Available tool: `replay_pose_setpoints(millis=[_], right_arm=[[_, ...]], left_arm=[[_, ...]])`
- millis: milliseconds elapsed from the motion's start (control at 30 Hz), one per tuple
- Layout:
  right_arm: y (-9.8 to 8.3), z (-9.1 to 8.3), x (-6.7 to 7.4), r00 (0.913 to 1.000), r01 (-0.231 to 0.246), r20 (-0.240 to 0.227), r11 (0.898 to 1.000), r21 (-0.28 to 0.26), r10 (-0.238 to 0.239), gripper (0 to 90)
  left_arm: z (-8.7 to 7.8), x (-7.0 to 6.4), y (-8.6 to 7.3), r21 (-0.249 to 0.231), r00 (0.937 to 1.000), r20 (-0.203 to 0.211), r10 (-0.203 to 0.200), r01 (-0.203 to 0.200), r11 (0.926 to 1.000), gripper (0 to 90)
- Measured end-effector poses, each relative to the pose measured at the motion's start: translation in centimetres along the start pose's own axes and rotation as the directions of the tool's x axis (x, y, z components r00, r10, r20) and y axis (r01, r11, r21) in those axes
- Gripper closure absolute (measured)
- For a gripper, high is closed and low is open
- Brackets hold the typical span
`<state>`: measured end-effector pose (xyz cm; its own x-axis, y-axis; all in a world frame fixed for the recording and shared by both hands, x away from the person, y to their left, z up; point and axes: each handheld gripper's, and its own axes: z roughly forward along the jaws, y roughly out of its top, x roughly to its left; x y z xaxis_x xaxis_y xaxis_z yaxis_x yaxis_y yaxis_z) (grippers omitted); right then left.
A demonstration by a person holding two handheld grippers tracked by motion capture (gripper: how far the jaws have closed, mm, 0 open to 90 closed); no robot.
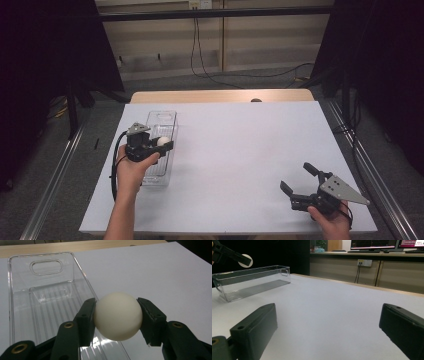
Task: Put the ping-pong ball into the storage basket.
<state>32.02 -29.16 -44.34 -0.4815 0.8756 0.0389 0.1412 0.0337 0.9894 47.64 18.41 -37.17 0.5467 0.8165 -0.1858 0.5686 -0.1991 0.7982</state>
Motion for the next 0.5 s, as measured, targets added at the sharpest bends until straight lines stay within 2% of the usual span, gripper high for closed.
replay_pose_setpoints(millis=[500], right_arm=[[0.0,0.0,0.0,1.0000,0.000,-0.003,1.000,0.003,0.000,1.1]], left_arm=[[-0.3,1.0,-0.4,-0.004,0.9996,-0.028,-0.010,0.010,0.9999,51.2]])
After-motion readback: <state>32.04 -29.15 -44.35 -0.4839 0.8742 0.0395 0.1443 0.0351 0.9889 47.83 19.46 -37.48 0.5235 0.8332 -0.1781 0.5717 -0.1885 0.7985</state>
